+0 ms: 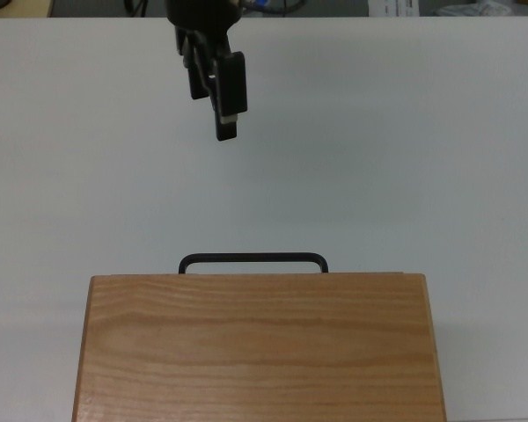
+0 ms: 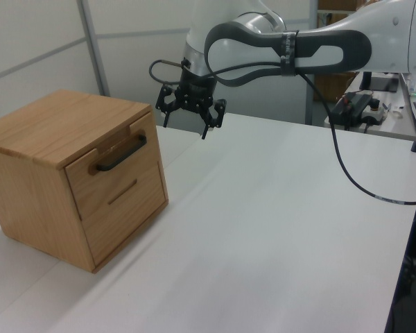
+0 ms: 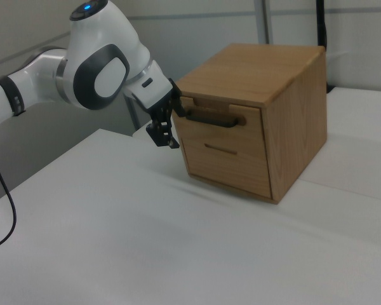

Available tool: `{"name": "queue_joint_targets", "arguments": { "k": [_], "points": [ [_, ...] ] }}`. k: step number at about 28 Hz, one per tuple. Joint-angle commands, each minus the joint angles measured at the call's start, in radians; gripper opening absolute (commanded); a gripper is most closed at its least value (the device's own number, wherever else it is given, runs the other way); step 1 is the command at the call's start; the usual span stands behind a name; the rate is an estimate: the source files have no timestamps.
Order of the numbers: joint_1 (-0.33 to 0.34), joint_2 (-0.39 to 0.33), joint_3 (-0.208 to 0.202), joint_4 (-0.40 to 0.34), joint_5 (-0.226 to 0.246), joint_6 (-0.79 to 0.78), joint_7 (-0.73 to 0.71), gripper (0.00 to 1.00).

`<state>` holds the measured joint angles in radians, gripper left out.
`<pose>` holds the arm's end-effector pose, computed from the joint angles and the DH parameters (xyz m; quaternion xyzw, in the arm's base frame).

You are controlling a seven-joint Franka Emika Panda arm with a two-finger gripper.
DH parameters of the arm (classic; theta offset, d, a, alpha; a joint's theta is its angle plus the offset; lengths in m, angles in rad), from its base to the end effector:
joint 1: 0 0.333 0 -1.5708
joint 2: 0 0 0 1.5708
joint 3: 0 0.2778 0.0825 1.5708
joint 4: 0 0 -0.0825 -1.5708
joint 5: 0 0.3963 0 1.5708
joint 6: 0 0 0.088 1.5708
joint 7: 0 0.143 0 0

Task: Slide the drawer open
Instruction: 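Move the open gripper toward the black handle of the upper drawer, then lower the gripper onto the black handle and close it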

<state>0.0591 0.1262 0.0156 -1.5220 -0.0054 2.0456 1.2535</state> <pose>0.6530 0.0479 0.5520 -0.8152 0.5445 -0.1565 0.1204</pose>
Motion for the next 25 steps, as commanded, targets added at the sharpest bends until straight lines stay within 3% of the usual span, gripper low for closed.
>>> {"name": "queue_joint_targets", "arguments": {
  "k": [1,6,13,25],
  "points": [
    [0.024,0.007,0.001,0.008,-0.015,0.015,0.193,0.98],
    [0.044,0.012,0.003,0.008,-0.01,0.018,0.228,0.98],
    [0.085,0.116,0.009,0.06,-0.028,0.091,0.273,0.97],
    [0.09,0.245,0.006,0.172,-0.168,0.252,0.356,0.95]
  ]
}}
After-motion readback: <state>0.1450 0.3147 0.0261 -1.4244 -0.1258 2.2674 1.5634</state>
